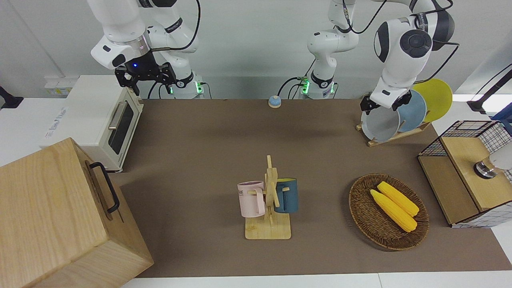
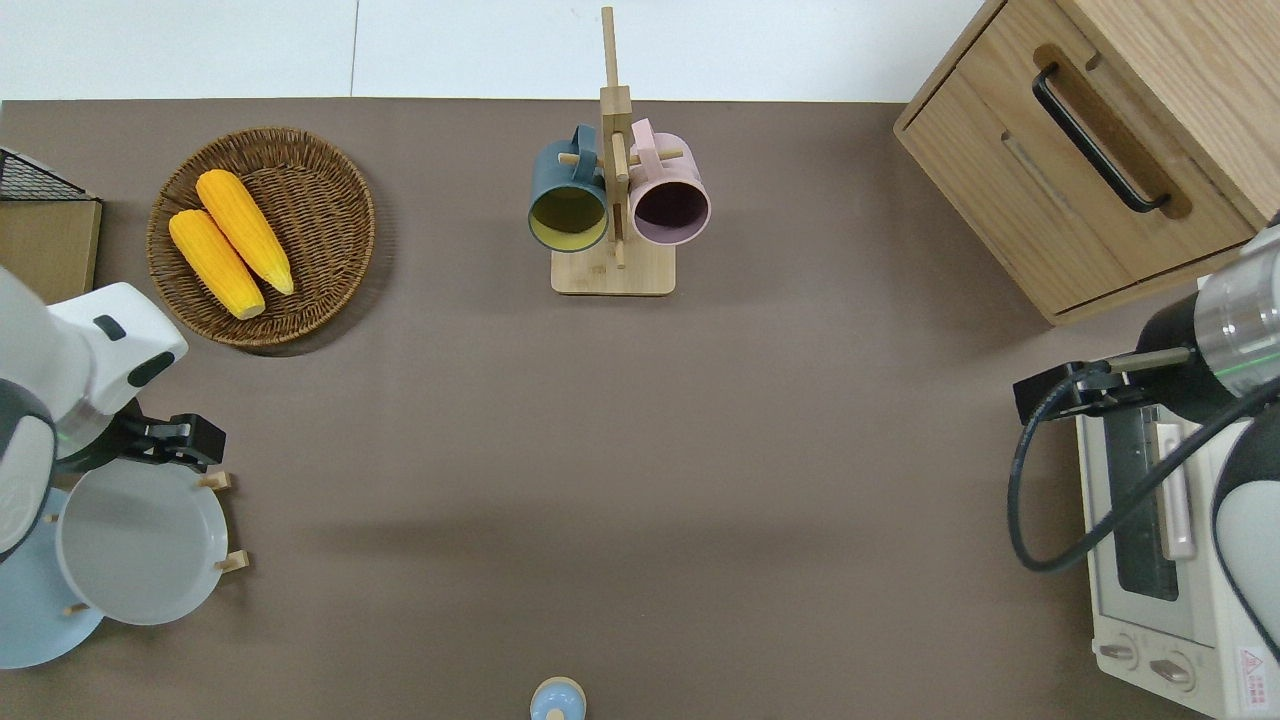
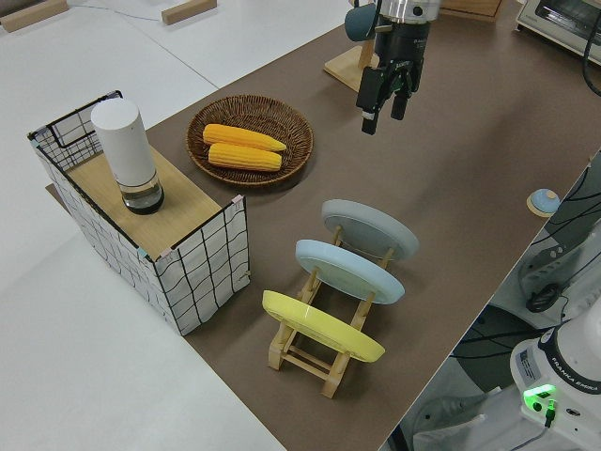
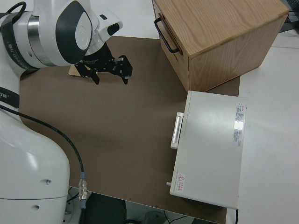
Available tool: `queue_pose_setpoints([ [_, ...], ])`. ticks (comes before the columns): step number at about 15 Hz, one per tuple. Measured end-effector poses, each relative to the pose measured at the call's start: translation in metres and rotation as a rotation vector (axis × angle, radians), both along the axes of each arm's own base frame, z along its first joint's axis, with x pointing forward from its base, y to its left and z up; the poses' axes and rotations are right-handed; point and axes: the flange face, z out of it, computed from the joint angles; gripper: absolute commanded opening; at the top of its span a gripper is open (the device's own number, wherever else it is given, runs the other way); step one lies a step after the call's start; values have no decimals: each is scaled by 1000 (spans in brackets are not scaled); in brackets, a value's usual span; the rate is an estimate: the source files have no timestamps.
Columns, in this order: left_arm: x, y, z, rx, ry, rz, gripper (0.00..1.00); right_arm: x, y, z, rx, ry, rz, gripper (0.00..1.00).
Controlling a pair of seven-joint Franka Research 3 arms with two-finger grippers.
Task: Pick gray plate from table and place it on lower plate rack with left arm
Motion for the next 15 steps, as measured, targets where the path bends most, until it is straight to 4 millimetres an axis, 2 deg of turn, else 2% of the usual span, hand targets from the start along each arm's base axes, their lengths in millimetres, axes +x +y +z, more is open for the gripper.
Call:
queue_pose_setpoints([
  [3,4,2,25,-91,-42,-37,993,0,0,0,0,0,0,983],
  [9,10,-12,63,-199,-119,-78,993,0,0,0,0,0,0,983],
  [11,11,-18,71,-208,-132,-93,993,0,0,0,0,0,0,983],
  [15,11,-22,73,-242,-136,-91,993,0,0,0,0,0,0,983],
])
